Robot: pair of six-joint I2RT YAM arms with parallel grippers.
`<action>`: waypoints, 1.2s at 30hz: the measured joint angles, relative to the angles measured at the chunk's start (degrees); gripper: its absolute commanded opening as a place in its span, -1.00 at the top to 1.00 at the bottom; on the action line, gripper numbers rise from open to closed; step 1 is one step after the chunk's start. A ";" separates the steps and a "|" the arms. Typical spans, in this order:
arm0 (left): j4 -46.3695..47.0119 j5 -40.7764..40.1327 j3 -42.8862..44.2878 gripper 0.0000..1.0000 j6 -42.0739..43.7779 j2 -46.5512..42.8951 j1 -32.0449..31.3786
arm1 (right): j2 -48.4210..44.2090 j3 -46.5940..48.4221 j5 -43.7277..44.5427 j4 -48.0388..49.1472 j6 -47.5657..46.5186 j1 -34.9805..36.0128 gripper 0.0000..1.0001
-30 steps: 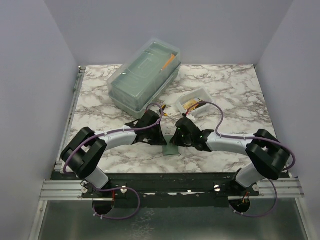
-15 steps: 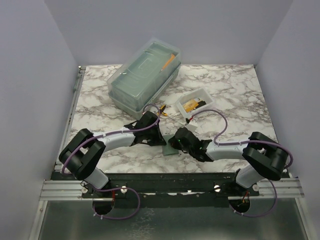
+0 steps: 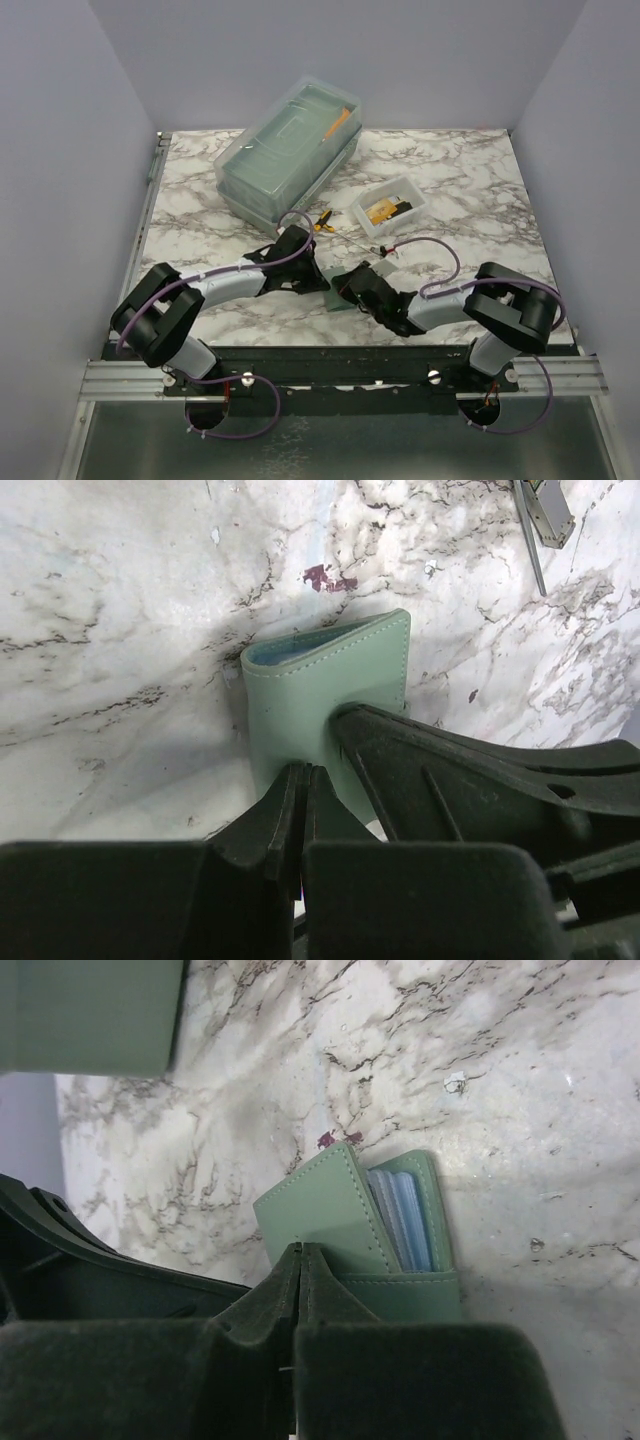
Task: Put the credit cards into the card holder
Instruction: Close the card holder at the center of the board, then move the card holder to the center of the board.
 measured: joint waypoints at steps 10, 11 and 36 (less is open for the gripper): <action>-1.40 -1.33 -0.68 1.00 -1.29 -5.38 -0.35 | 6.99 -10.14 -7.15 27.74 7.21 -1.05 1.00; -1.73 -1.64 -0.68 1.00 -1.27 -6.12 -0.35 | 6.73 -11.37 -8.50 29.24 6.95 -1.05 0.99; -16.98 -8.59 8.00 -0.44 8.85 -26.73 1.27 | -18.05 10.23 -19.98 -42.91 -35.32 -4.33 -0.69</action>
